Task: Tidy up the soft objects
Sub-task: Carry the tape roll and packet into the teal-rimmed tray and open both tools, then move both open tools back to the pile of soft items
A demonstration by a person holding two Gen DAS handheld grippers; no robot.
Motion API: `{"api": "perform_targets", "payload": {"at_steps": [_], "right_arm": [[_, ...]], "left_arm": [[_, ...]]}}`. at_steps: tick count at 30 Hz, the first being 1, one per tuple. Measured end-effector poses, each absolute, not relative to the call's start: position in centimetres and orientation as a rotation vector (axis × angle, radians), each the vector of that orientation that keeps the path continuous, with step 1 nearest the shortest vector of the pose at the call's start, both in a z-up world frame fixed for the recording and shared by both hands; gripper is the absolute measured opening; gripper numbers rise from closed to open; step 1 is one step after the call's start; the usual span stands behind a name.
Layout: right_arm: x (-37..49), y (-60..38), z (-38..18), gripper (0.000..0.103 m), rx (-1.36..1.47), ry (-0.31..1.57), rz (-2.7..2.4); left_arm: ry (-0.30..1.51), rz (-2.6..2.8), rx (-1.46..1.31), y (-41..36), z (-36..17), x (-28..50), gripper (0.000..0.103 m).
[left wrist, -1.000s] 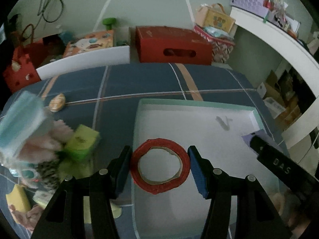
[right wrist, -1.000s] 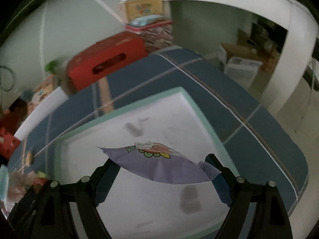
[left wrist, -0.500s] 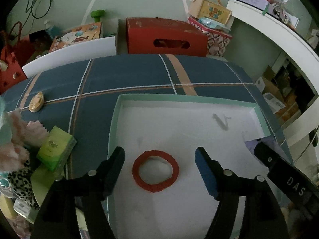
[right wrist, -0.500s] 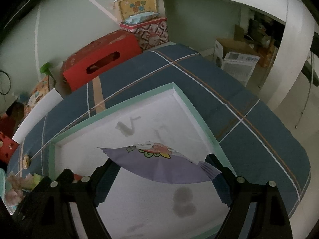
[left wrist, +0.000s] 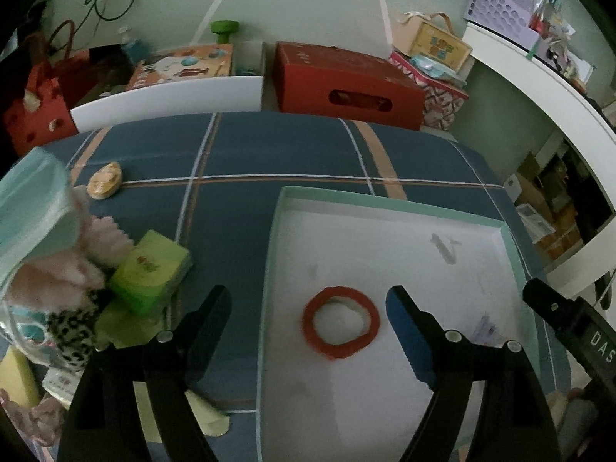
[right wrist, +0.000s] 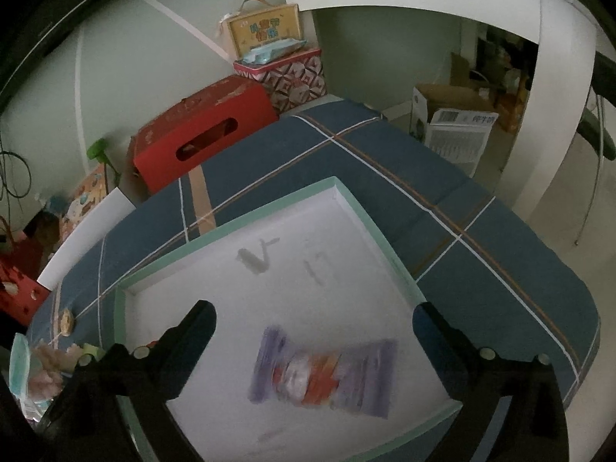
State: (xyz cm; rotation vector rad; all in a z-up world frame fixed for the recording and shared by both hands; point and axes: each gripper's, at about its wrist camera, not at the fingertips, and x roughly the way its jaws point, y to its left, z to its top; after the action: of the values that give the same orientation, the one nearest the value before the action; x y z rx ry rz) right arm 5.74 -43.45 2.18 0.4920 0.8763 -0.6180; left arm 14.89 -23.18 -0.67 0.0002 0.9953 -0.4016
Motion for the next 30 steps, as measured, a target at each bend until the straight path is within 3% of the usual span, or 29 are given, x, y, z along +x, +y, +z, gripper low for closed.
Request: {"api": "perform_targets", "payload": {"at_steps": [20, 22, 30], "right_arm": [[6.8, -38.1, 4.0, 0.103, 0.364, 0.902, -0.491], [7.0, -37.4, 4.1, 0.103, 0.357, 0.899, -0.475], [8.3, -33.2, 4.4, 0.103, 0.334, 0.888, -0.366]], "left_arm": [[0.95, -0.374, -0.082, -16.1, 1.9, 10.9, 0.085], [0.954, -0.346, -0.1, -14.7, 1.9, 10.8, 0.098], [0.962, -0.241, -0.163, -8.9, 1.6, 10.0, 0.098]]}}
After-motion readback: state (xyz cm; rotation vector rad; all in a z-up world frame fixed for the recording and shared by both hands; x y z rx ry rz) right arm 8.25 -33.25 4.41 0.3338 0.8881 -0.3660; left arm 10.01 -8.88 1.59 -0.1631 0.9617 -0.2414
